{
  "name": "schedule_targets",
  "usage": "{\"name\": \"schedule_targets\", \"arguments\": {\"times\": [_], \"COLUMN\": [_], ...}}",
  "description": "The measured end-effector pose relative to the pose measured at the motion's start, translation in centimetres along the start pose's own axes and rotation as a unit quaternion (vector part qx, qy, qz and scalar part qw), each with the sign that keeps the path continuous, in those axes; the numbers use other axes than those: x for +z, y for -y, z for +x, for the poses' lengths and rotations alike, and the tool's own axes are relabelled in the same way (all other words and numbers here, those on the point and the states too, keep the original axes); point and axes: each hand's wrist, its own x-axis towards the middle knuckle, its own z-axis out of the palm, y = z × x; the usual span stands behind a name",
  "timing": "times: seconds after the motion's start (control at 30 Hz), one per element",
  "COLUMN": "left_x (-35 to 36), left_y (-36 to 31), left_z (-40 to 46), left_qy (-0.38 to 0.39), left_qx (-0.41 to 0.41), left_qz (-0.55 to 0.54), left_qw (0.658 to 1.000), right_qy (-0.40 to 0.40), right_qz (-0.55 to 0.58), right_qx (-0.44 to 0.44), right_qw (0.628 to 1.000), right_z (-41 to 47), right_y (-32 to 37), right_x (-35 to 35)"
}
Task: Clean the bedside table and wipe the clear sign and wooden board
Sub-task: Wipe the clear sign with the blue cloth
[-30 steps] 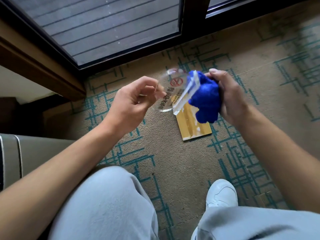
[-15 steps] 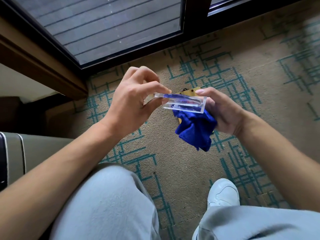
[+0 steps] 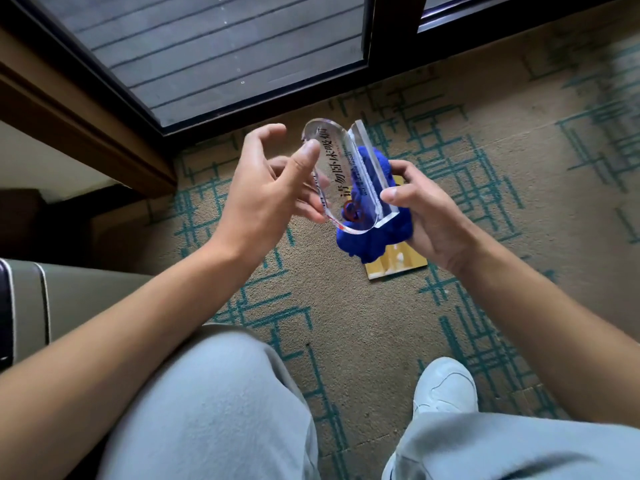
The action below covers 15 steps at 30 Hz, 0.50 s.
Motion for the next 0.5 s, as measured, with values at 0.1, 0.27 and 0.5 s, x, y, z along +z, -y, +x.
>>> {"name": "schedule_targets", "arguments": {"times": [0.1, 0.27, 0.5], "left_x": [0.2, -0.4, -0.8], "left_y": [0.5, 0.7, 0.4], "left_z": [0.1, -0.3, -1.0], "left_qy": [0.054, 0.055, 0.033], "left_qx": [-0.031, -0.006, 0.031], "left_qz": [0.011, 0.035, 0.145], "left_qw": [0.998, 0.998, 0.988], "right_qy": [0.014, -0.048, -0.150], "right_qz": [-0.037, -0.142, -0.295], "right_qx": [-0.003, 0.009, -0.160], "right_qw": [0.999, 0.989, 0.930], "right_z": [-0.3, -0.6, -0.4], "right_y": [-0.5, -0.5, 4.2], "right_x": [0.3, 0.5, 1.3]}}
